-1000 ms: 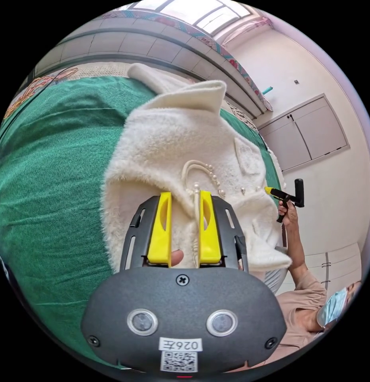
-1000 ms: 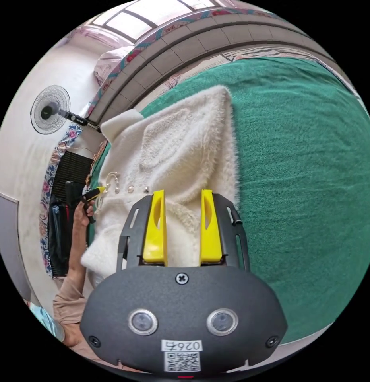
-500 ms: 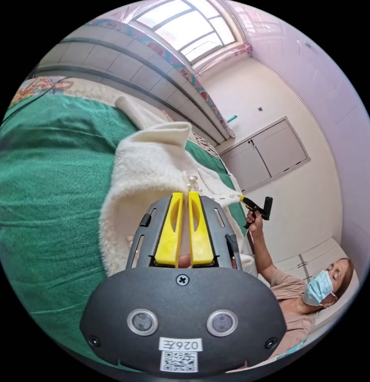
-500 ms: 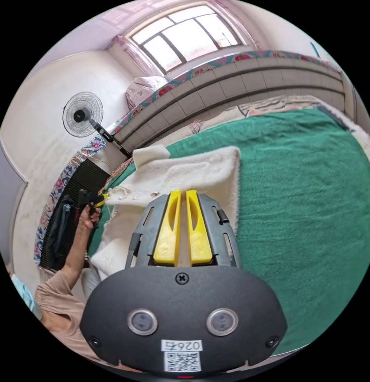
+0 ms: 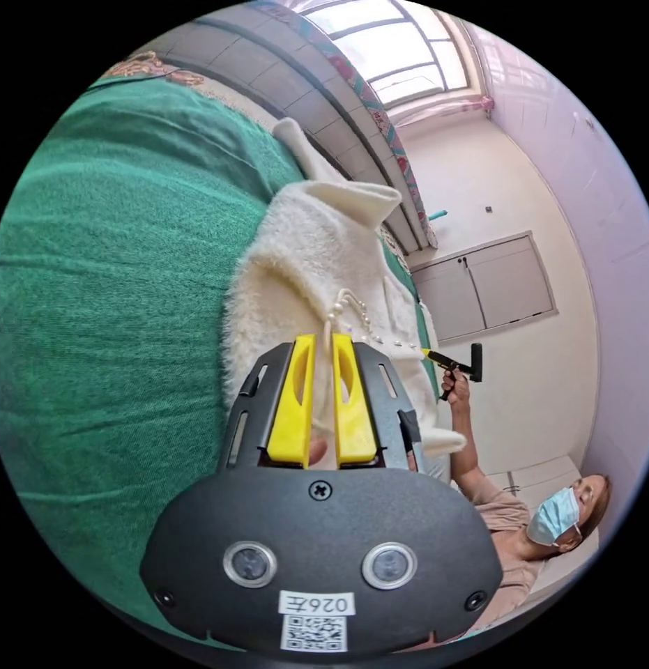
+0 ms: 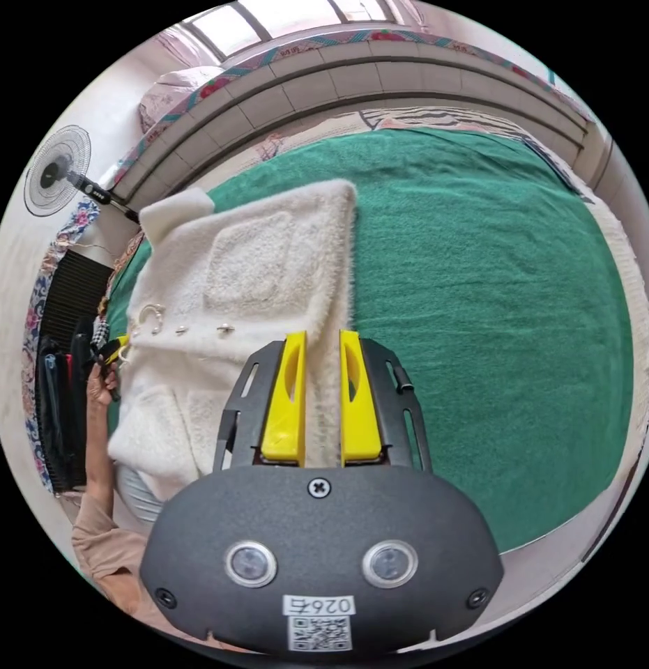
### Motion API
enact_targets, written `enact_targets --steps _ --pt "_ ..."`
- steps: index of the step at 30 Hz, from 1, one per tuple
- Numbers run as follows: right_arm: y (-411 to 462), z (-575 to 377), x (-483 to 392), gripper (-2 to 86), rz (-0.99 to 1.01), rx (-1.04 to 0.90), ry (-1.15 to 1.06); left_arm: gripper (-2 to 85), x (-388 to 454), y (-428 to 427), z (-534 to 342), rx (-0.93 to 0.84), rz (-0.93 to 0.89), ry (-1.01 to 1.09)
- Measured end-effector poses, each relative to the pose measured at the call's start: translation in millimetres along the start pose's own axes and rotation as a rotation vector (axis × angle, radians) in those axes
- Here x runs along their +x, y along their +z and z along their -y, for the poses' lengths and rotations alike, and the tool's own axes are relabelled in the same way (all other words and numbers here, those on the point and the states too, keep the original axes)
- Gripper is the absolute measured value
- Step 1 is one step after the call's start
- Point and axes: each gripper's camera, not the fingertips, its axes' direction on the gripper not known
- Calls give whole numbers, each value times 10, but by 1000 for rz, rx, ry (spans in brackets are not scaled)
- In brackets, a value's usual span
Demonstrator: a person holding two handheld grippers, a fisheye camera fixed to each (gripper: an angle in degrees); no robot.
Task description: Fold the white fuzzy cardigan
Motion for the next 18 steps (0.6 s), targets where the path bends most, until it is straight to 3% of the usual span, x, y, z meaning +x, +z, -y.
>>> enact_targets --steps 5,9,12,18 --pt "-28 -201 -262 32 171 2 -175 76 410 -300 -305 55 120 142" --pt "330 -319 -483 40 104 -123 -272 127 713 -106 -470 -23 303 247" --pt "599 -371 -618 31 43 -210 -323 109 678 47 -569 -117 289 196" --pt "477 -524 -600 47 46 -111 -332 94 885 -132 -637 112 312 326"
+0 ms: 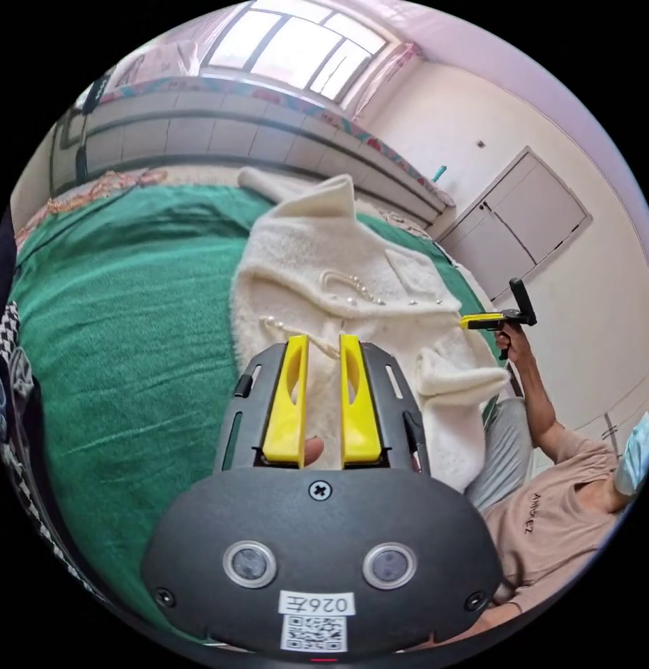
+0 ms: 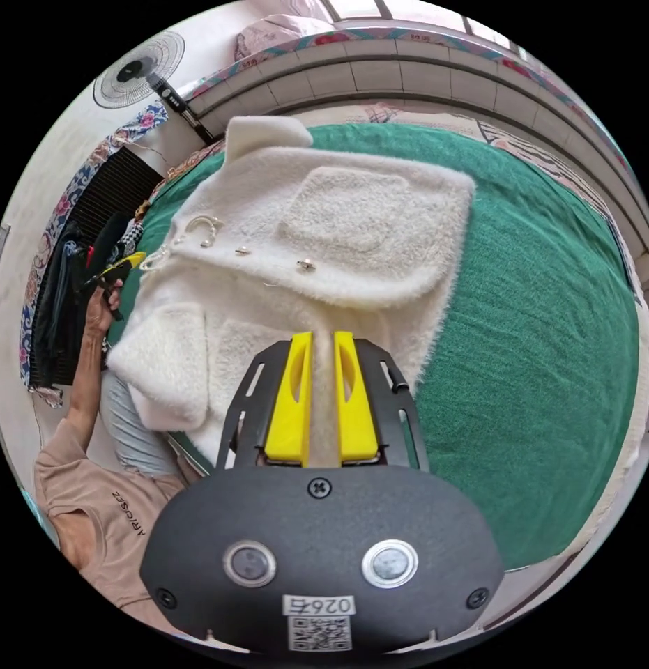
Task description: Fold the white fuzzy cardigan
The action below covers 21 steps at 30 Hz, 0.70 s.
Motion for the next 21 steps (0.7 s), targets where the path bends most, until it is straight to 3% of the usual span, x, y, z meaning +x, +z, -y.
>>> enact_targets --steps 5,7,10,16,21 --pt "265 -16 250 42 134 -23 53 157 152 531 225 -101 -7 79" --pt "330 -36 253 22 135 -40 39 142 274 844 304 -241 -4 132" --pt "243 -128 165 -4 120 -22 -30 71 475 833 309 -288 45 222" --pt "58 -505 -250 -15 128 -26 -318 80 506 852 288 -273 47 247" --pt "292 -694 -463 -8 110 -163 -442 86 476 932 214 -267 52 220"
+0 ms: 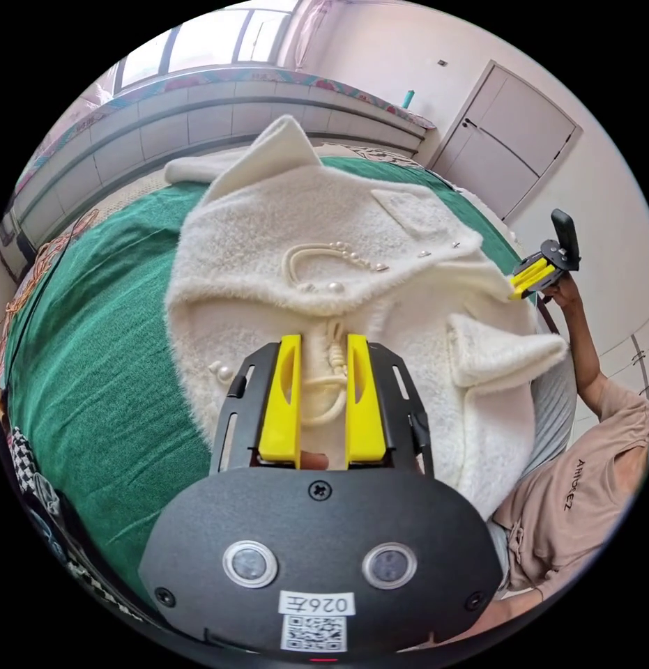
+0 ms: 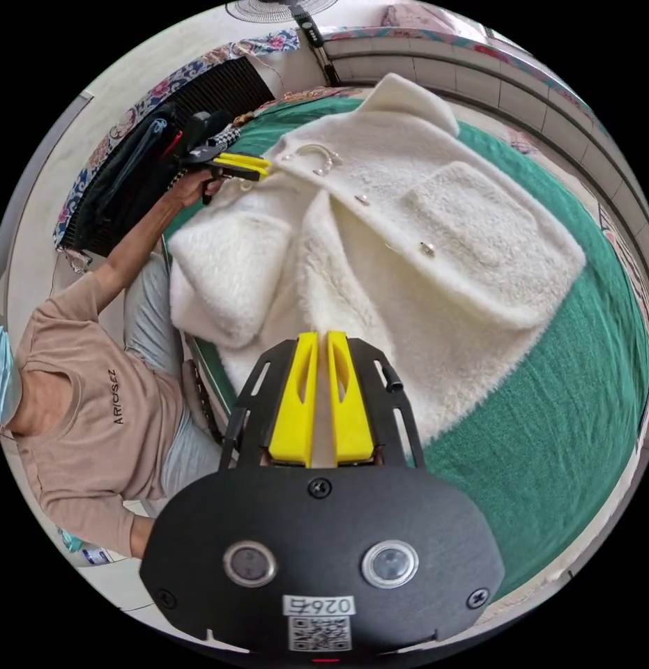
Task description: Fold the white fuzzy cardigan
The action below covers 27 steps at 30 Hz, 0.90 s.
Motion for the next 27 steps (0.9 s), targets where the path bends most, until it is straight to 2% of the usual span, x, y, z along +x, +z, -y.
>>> enact_targets --steps 3,6,8,10,13,15,18,20,23,25,27 --pt "-95 -112 -1 11 4 41 -3 63 68 2 -8 -17 -9 46" --pt "-443 -380 203 25 14 244 98 60 192 -7 10 -44 23 110" --pt "-577 -604 518 29 37 376 250 59 292 -10 21 -63 59 163" --pt "-494 -656 727 34 20 369 354 59 424 -25 23 -78 100 234" --pt "-189 -523 945 43 -41 235 439 58 526 -62 8 -84 116 293" --pt "-26 -388 941 21 -31 156 399 57 525 -78 -9 -79 109 302" --pt "8 -214 545 -4 -55 75 178 57 419 -93 -20 -64 75 276" --pt "-11 -221 9 -8 -151 33 -58 57 313 -107 -18 -47 38 244" --pt "136 -325 -496 -11 -124 -74 -318 60 95 -77 -20 -21 -29 160" --pt "240 -358 -600 -12 -68 -167 -383 64 -42 -4 -13 -42 -87 119" --pt "239 -374 -543 -10 -75 -185 -350 64 -100 7 -9 -40 -106 107"
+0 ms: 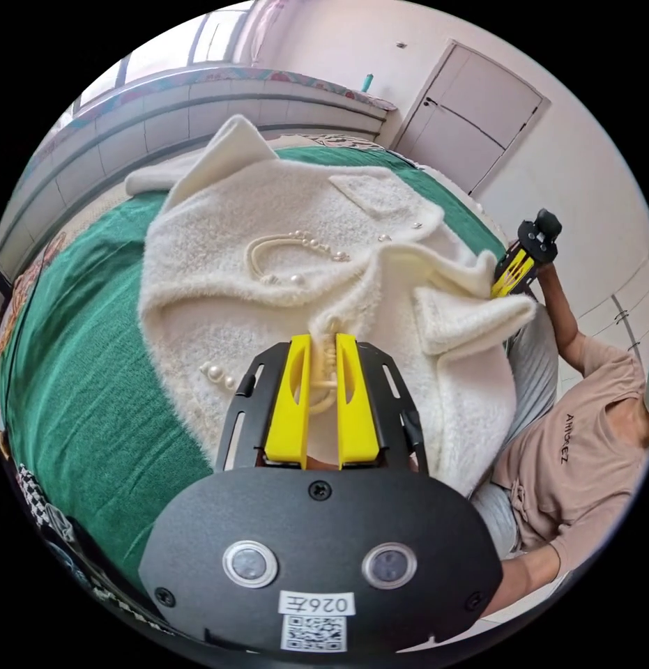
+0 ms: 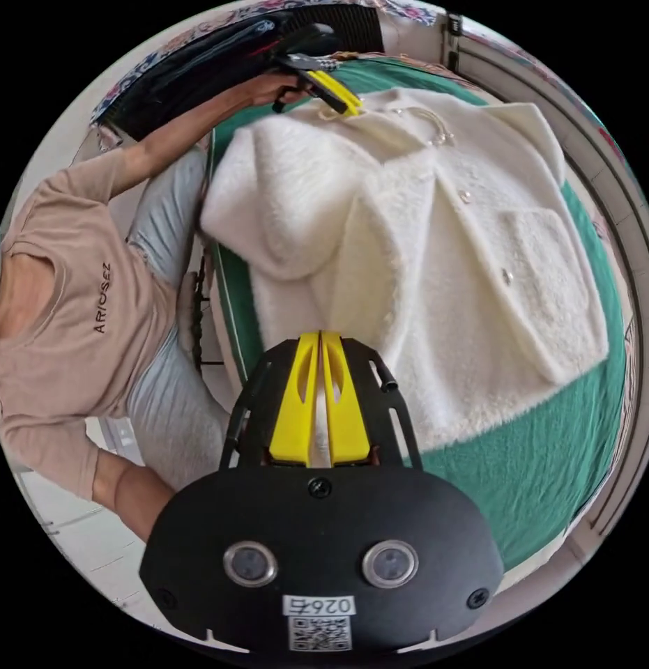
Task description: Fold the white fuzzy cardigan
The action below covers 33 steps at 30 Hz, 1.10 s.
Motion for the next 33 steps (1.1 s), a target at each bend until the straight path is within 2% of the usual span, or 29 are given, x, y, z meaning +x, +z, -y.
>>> enact_targets --steps 3,5,8,11,14,18,20,22,24,26,28,31,33 --pt "-279 -200 276 0 34 133 130 64 -31 9 -4 9 7 6" --pt "-614 -459 491 31 56 327 239 65 -45 44 5 6 14 7" --pt "-818 -726 792 71 35 488 436 66 -52 93 20 7 29 16" --pt "-580 -673 1164 93 14 369 628 68 -72 98 22 11 34 20" --pt "-479 -554 1353 95 22 295 679 68 -101 103 20 18 35 19" --pt "-765 -705 1383 81 121 451 656 66 -124 107 40 17 42 24" --pt "-906 -945 1459 75 137 562 714 66 -155 110 47 19 32 23" --pt "-880 -1012 1551 68 134 568 755 65 -197 111 49 26 16 18" --pt "-722 -897 1665 40 191 479 736 64 -192 106 56 27 18 25" --pt "-632 -643 1601 2 251 381 581 61 -124 79 66 14 40 54" --pt "-772 -503 1368 -6 143 335 474 58 66 -25 78 -10 84 154" --pt "-1056 -438 807 -12 -23 361 257 50 272 -258 19 48 134 258" --pt "-1160 -477 529 -12 21 423 74 42 299 -395 -36 91 117 276"
